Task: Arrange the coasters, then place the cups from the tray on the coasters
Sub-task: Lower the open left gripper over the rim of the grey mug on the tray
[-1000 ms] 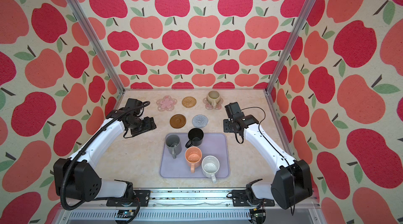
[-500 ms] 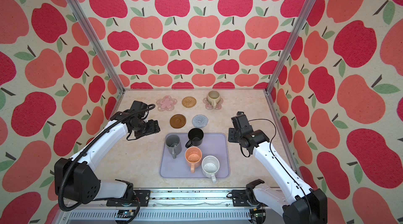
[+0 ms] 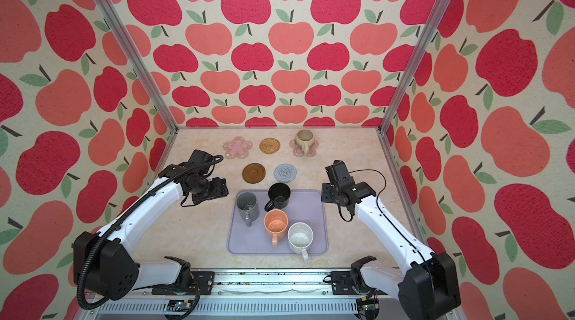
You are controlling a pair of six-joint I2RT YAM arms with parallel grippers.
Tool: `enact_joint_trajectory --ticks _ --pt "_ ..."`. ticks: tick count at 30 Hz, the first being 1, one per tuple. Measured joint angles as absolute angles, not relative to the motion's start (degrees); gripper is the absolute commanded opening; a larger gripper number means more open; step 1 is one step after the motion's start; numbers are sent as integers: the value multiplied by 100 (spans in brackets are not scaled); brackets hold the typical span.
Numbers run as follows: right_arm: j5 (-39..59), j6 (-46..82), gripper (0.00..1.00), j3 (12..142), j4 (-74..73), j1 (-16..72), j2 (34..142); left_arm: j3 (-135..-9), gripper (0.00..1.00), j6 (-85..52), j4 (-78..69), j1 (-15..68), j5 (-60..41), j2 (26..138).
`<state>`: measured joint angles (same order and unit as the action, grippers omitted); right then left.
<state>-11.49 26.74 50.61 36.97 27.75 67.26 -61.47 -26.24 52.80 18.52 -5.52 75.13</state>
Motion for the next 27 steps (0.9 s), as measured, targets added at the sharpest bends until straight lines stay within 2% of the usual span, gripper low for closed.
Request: enact_joint_trajectory --ticks 15,27 --pt "-1046 2672 58 5380 3299 2775 7459 -5398 78 -3505 5520 3352 -569 6576" --pt "-1041 2674 59 5422 3299 2775 7513 -5179 76 -4219 4547 4228 -749 7179"
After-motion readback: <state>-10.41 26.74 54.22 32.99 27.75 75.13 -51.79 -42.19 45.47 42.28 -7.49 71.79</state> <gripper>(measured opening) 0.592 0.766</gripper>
